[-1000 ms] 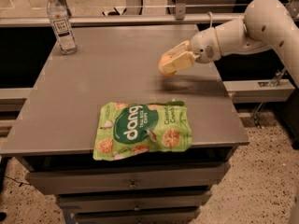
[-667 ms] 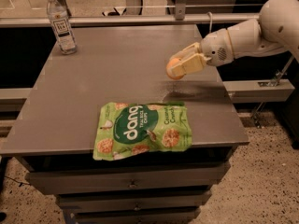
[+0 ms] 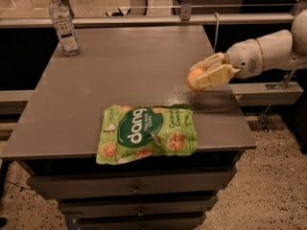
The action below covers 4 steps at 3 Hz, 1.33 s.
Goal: Move orange near green rice chip bag
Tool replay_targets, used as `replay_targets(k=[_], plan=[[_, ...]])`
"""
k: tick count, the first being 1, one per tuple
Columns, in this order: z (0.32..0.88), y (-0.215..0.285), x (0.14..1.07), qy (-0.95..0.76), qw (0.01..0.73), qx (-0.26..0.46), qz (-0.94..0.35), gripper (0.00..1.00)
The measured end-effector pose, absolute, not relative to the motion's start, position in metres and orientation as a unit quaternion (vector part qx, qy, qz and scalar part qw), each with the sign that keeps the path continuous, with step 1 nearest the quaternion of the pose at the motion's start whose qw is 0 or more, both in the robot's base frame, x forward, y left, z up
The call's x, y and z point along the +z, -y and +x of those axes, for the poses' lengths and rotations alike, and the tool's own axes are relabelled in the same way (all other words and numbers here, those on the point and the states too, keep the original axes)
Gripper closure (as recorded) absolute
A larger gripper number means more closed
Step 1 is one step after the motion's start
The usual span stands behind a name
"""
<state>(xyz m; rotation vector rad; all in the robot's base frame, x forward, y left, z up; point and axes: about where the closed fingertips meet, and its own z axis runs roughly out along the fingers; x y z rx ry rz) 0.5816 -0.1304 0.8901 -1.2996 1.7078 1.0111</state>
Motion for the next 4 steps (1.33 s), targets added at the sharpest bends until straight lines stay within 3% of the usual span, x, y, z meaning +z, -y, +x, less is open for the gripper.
replay_targets(k=[2, 4], plan=[[0.562, 0.176, 0.876, -0.644, 0.388, 0.423, -0.506, 1.00], [0.545, 0.175, 0.844, -0.605, 0.388, 0.462, -0.520, 1.00]])
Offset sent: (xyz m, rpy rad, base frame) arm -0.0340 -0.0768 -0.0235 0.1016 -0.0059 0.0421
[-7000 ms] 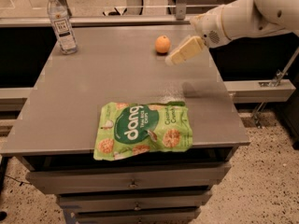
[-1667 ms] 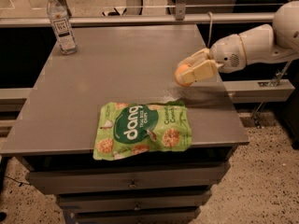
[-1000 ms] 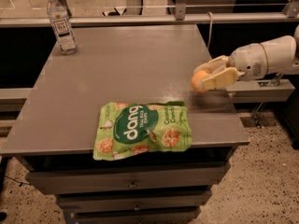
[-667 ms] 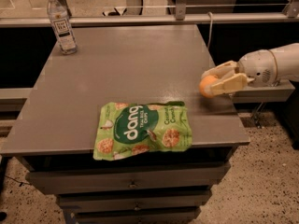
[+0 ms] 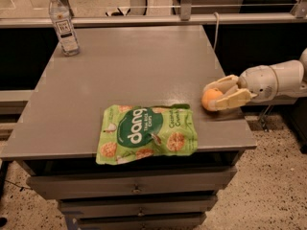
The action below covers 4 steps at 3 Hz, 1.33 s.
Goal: Move orange near green rice chip bag
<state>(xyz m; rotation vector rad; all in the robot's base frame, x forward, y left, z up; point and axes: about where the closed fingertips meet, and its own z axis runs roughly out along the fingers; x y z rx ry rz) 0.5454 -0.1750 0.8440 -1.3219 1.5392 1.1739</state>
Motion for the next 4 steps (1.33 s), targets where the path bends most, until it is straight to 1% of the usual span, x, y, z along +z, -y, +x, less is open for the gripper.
replay_targets(k=[1, 2, 4], plan=[[0.5434, 0.1659, 0.8370, -0.587, 0.391, 0.475, -0.526, 1.00], [0.5429, 0.1635, 0.8373, -0.583, 0.391, 0.478, -0.528, 0.83], [0.5428, 0.1634, 0.8375, -0.583, 0.391, 0.478, -0.528, 0.36]])
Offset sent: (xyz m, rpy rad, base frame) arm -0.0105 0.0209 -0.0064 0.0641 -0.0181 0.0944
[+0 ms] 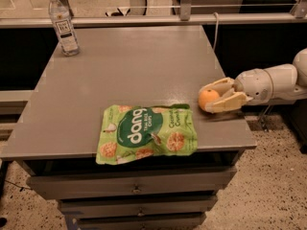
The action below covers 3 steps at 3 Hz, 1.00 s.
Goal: Move orange near green rice chip bag
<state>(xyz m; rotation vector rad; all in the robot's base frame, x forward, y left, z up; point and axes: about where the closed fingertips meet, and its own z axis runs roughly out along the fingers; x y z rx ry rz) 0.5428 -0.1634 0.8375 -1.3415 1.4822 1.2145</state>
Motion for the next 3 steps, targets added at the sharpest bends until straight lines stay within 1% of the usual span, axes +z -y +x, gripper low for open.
replay_targets(k=[1, 2, 3], plan=[[0.543, 0.163, 0.838, -0.583, 0.391, 0.478, -0.528, 0.12], [0.533, 0.141, 0.848, -0.561, 0.389, 0.488, -0.544, 0.00], [0.526, 0.127, 0.857, -0.545, 0.389, 0.493, -0.556, 0.00]])
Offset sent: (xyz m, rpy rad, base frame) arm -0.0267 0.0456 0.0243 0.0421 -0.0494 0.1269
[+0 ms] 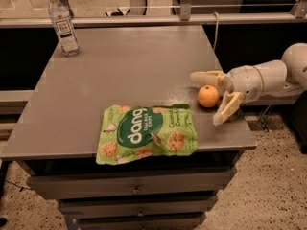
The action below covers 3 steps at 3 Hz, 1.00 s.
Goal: Move orange near green rice chip bag
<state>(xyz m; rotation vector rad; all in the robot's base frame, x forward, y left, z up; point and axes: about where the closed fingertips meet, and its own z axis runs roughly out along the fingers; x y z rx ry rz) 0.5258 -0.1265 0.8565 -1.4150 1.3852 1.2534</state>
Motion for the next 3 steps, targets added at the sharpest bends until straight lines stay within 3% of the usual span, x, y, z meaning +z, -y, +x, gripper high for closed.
replay_targets(k=[3], plan=[[0.511, 0.218, 0.947, -0.568, 0.473, 0.374, -0.560, 0.00]])
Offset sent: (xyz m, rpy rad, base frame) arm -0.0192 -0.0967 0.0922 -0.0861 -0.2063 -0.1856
